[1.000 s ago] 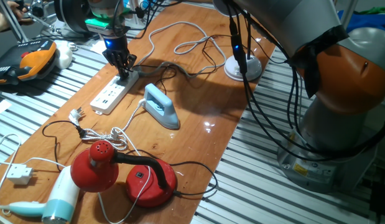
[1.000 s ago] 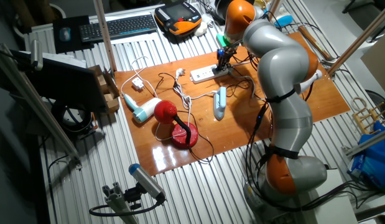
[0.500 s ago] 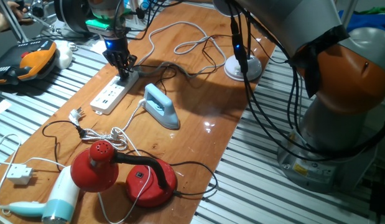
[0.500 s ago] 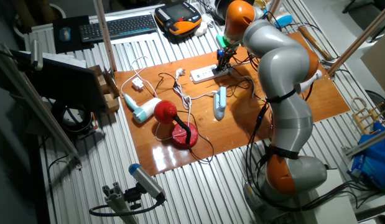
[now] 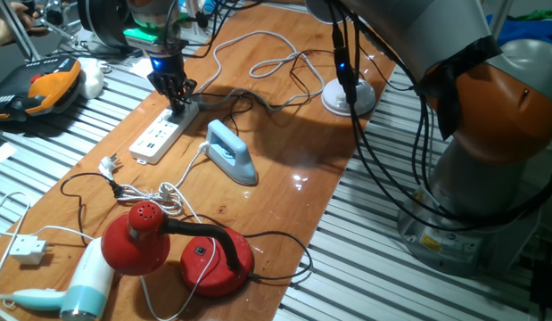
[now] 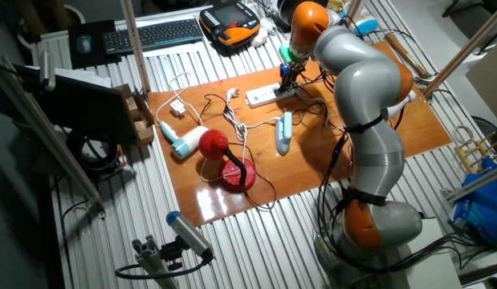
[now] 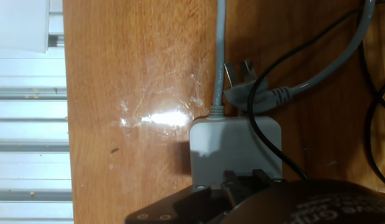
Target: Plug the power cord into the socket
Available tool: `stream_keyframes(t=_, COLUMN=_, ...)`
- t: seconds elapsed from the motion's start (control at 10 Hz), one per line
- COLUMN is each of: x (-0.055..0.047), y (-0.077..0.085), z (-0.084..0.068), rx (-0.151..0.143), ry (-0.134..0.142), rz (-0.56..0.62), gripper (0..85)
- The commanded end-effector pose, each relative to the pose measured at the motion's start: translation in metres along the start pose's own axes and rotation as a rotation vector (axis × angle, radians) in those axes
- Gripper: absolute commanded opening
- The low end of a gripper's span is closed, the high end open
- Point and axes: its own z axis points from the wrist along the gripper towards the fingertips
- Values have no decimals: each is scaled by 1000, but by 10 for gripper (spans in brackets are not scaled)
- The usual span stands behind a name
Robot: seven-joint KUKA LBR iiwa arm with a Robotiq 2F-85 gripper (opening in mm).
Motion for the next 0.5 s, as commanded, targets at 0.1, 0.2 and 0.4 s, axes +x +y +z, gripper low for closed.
stream_keyframes(t=0.1, x=0, y=0, z=1, rx=1, ry=-1, rz=-1, gripper=0)
stream_keyframes(t=0.2, x=0, y=0, z=1, rx=-1, ry=-2, rz=-3, gripper=0)
stream_keyframes(t=0.4, x=0, y=0, z=2, rx=-5, ry=-8, rz=-3, gripper=0)
